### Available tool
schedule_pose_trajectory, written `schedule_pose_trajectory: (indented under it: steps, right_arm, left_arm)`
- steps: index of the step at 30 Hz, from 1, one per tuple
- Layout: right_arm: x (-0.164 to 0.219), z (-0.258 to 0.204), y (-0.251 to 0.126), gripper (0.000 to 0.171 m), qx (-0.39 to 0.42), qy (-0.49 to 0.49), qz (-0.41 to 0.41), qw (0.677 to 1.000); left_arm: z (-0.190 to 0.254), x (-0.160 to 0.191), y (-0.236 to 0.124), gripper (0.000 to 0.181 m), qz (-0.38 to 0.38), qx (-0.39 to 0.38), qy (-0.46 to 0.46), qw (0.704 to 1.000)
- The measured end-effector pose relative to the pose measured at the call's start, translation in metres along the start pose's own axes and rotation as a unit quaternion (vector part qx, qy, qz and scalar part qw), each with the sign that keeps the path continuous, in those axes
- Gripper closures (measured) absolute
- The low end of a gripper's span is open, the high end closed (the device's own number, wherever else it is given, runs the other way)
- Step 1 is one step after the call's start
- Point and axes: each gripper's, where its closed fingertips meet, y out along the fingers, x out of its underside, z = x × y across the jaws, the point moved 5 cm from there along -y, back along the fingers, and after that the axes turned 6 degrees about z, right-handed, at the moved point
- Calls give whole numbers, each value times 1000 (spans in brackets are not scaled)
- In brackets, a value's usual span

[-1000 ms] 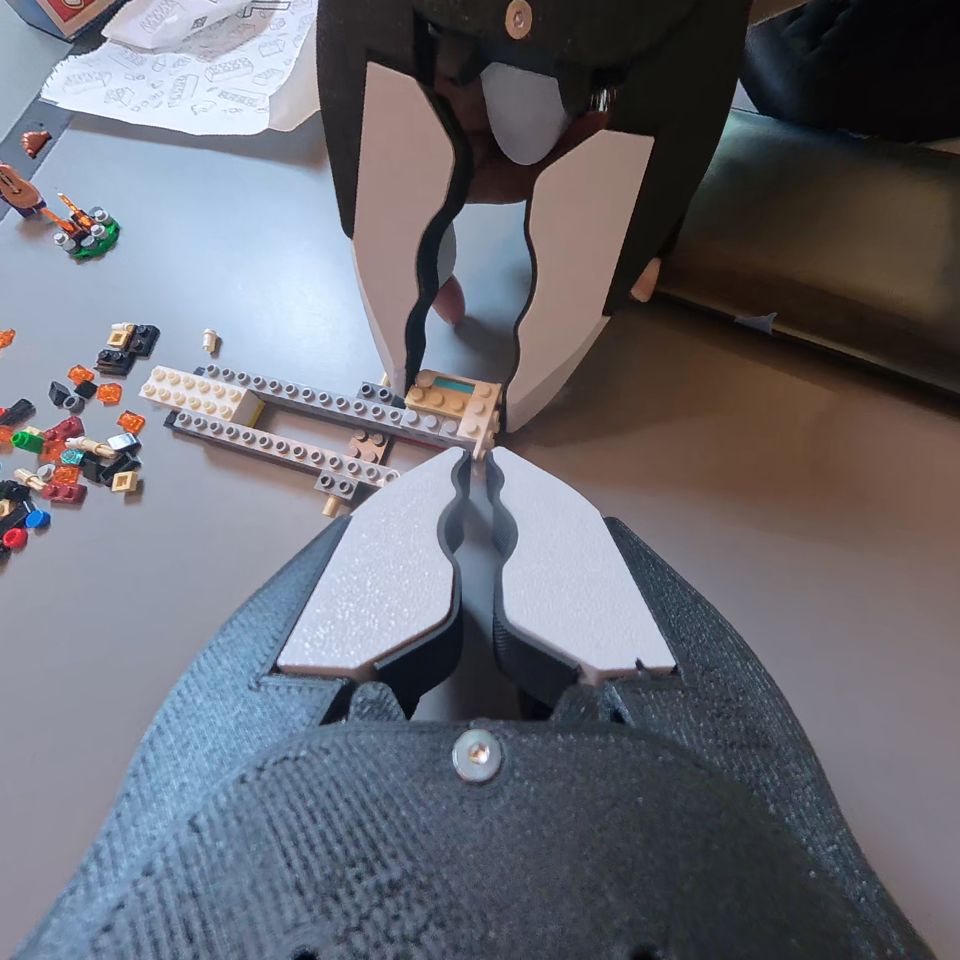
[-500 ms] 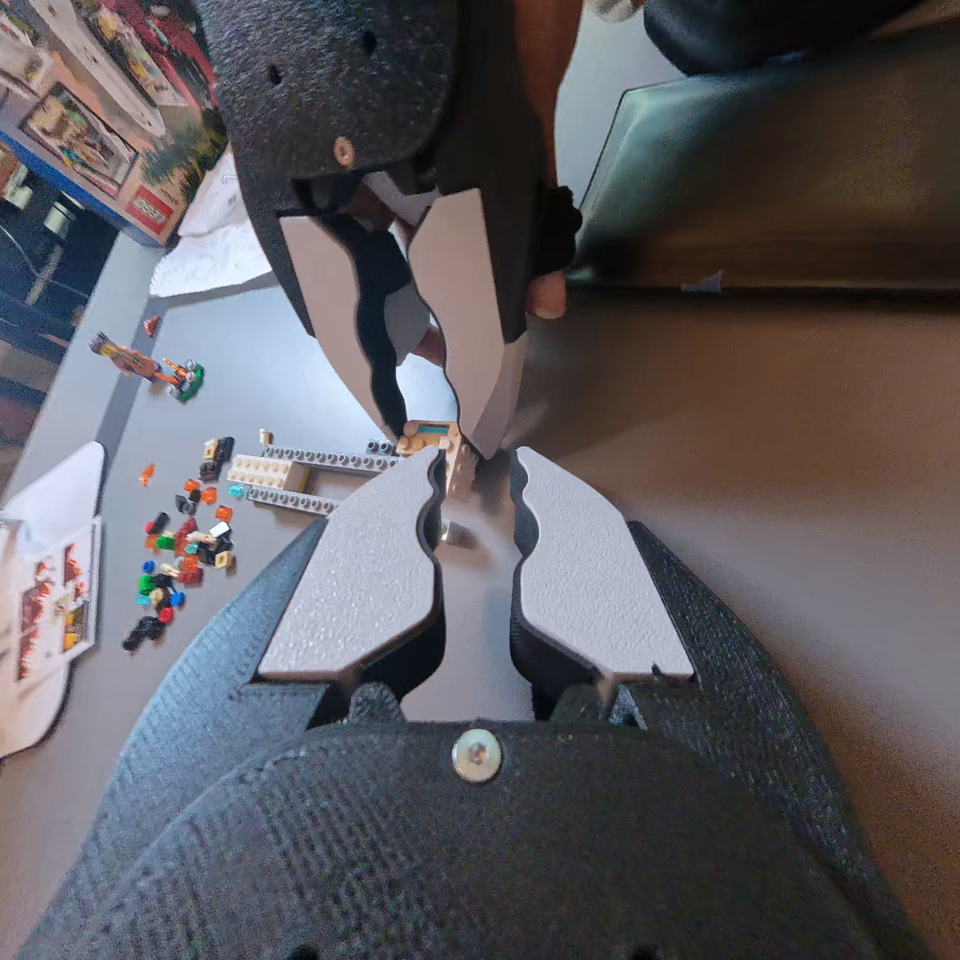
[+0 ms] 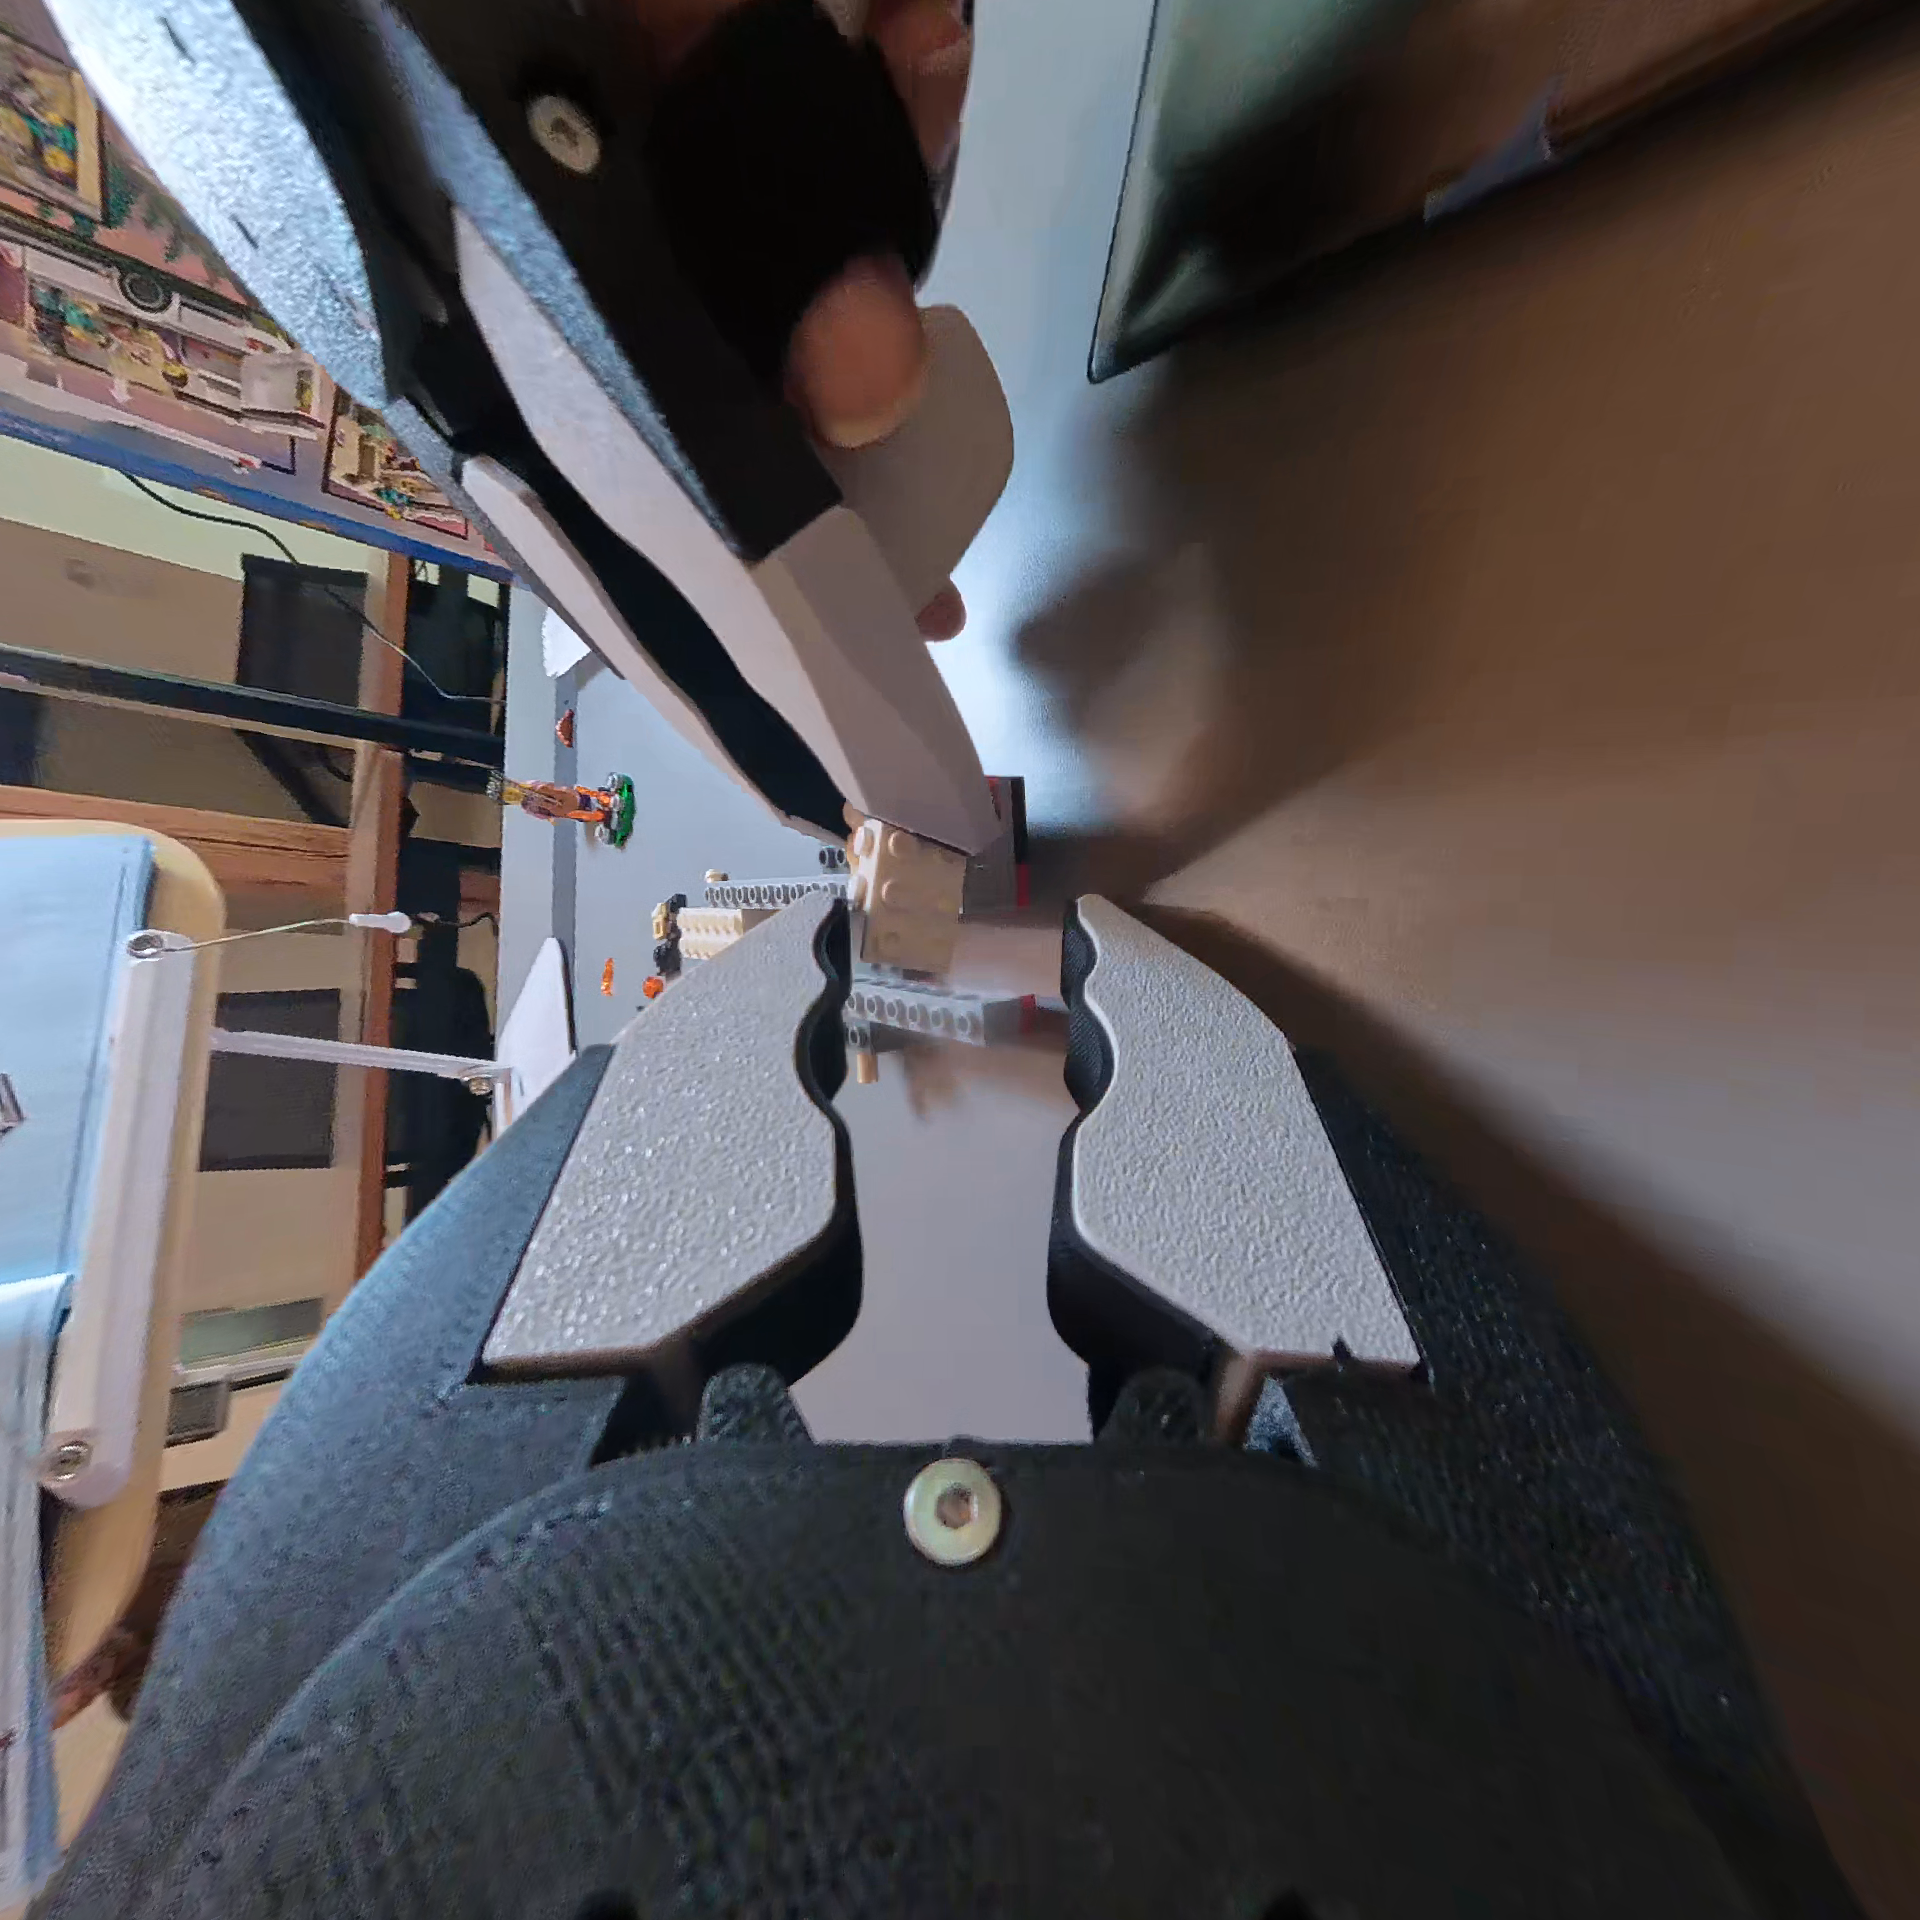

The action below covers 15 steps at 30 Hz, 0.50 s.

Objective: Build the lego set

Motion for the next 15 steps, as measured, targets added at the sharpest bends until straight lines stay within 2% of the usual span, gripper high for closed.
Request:
schedule_pose_trajectory:
  steps: [1,8,15]
  right_arm:
    - [2,0,1,134,2,-3,-10,1000]
    - [9,-2,5,133,61,-98,-62,991]
    - [10,-2,7,133,57,-105,-72,990]
  left_arm:
    - [1,0,1,144,-4,-2,7,1000]
    - [2,-1,2,146,-1,3,-1,1000]
    - [4,-2,2,149,3,11,-13,1000]
